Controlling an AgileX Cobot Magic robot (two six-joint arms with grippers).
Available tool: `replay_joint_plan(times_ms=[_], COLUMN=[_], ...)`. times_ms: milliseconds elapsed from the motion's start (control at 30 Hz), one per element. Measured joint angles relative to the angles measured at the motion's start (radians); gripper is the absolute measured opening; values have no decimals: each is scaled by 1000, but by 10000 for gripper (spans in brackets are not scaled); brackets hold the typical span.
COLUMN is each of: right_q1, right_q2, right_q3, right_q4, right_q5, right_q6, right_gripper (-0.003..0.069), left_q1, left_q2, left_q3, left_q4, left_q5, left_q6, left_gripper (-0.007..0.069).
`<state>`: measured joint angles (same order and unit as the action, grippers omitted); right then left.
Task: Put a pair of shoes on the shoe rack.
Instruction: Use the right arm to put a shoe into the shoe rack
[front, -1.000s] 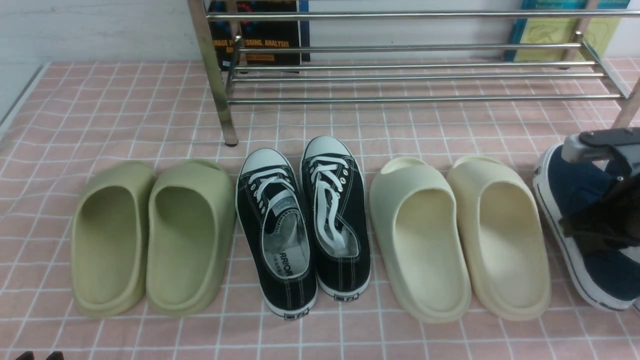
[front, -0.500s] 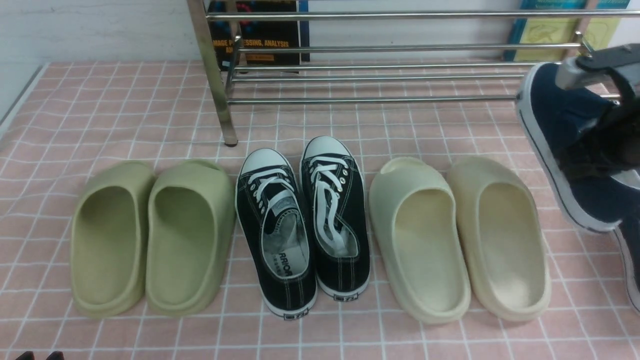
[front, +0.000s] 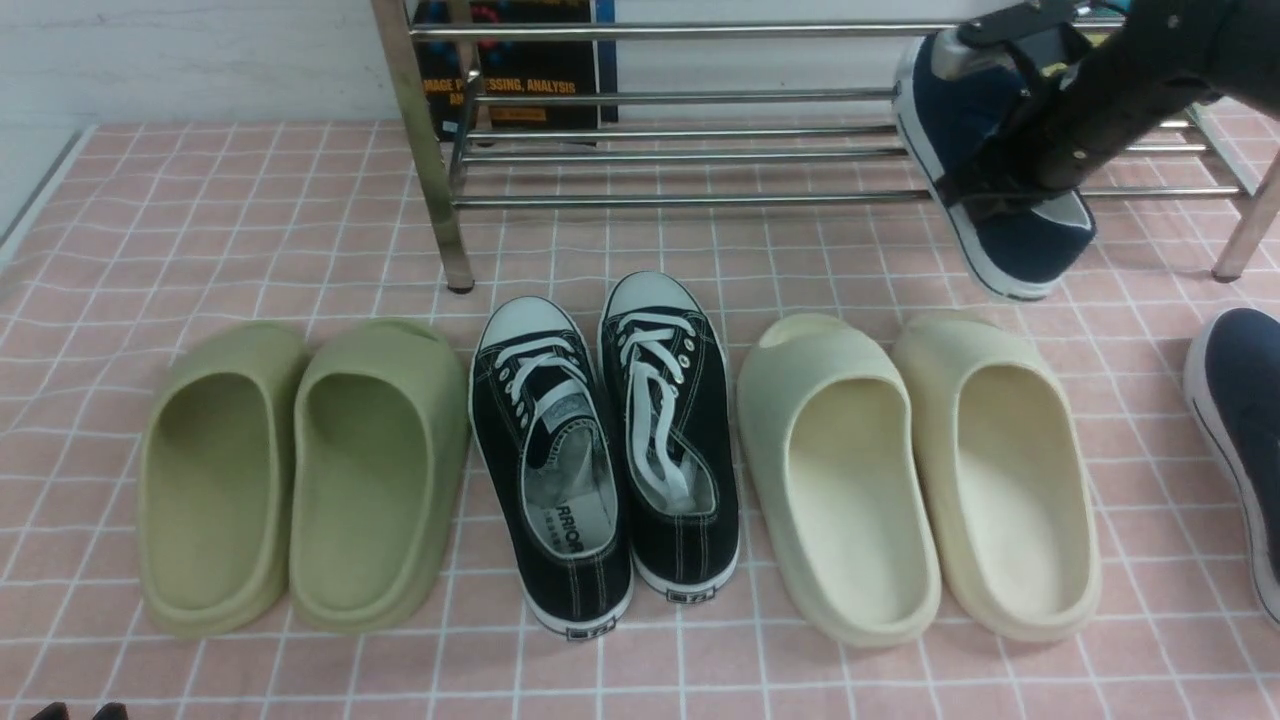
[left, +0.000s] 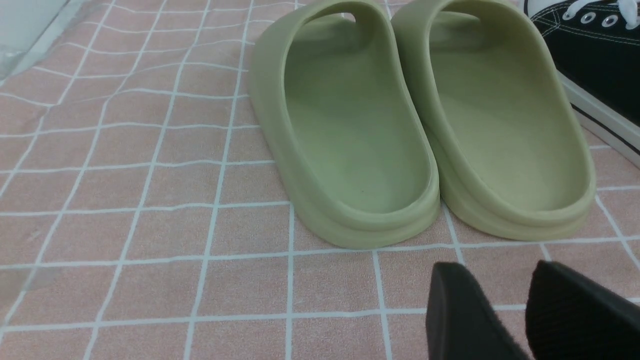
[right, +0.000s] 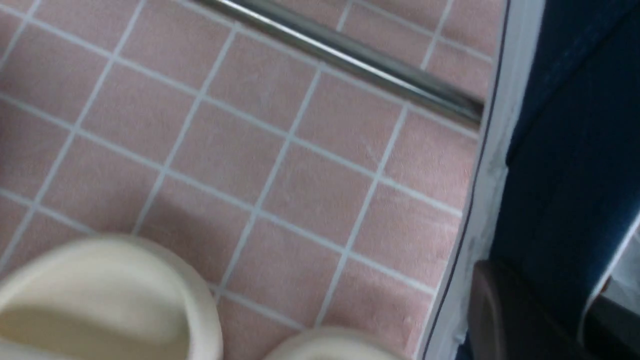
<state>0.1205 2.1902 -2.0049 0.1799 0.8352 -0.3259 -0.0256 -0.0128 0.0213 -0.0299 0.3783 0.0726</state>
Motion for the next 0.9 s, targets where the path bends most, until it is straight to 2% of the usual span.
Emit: replay_joint_plan(times_ms=[233,733,833,867,900], right_q1=[6,10,10,10,10], right_q2=[156,172,172,172,172], right_q3=[-260,-298,-298,-300,-308], right_q4=[24,-20,-22,-23,-29], right_q5=[112,132,132,133,135], right_q6=[10,10,10,10,10], right_gripper=[24,30,50,69,120], left_q1=[0,0,0,0,0], left_q2=[0,0,0,0,0], left_q3=[0,0,0,0,0], left_q4=[0,0,0,0,0], left_q5=[0,0,0,0,0], left_q6=[0,0,0,0,0], left_gripper=[240,240,240,240,240])
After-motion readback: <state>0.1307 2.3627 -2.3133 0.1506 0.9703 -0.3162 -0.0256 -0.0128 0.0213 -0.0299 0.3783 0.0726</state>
